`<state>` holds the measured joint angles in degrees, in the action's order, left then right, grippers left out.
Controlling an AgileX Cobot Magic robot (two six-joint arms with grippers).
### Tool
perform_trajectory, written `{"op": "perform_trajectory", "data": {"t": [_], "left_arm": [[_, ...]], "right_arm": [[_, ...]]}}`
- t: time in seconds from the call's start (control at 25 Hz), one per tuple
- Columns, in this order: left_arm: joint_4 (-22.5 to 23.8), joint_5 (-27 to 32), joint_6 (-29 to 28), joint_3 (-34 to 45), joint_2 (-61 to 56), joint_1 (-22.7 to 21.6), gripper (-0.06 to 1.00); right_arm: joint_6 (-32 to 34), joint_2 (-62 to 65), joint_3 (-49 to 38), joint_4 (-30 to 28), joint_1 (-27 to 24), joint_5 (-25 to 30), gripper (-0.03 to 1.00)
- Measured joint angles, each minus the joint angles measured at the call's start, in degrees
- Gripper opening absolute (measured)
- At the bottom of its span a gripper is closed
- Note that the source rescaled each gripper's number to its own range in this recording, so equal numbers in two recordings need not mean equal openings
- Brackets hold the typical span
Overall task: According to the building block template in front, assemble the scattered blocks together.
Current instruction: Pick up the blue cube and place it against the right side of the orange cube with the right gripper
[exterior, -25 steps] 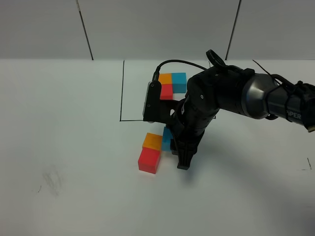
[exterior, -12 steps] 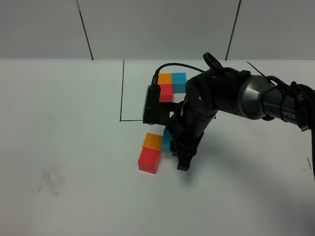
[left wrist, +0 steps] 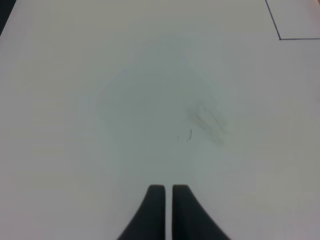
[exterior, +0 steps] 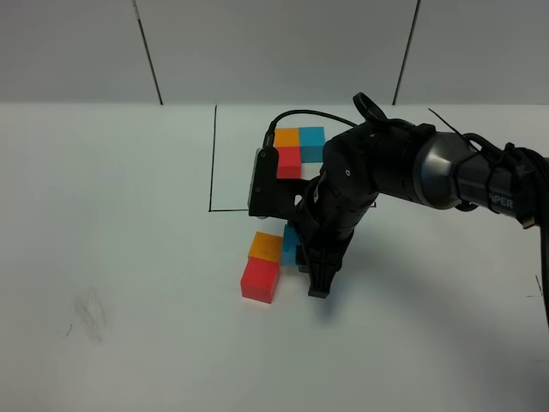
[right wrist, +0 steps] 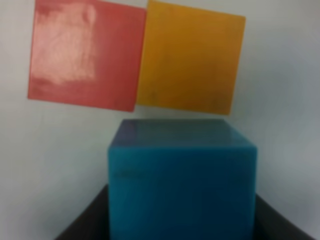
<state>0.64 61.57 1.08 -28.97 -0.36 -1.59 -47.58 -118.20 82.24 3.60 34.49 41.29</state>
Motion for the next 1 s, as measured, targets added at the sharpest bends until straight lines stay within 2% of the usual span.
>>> {"op": "perform_trajectory", "data": {"t": [1.0], "left_arm": [[0.00,0.00,0.00,0.00,0.00,0.00,0.00]], "right_arm": [[1.18,-0.64,0.00,0.09,0.00,-1.84,0.51]]}}
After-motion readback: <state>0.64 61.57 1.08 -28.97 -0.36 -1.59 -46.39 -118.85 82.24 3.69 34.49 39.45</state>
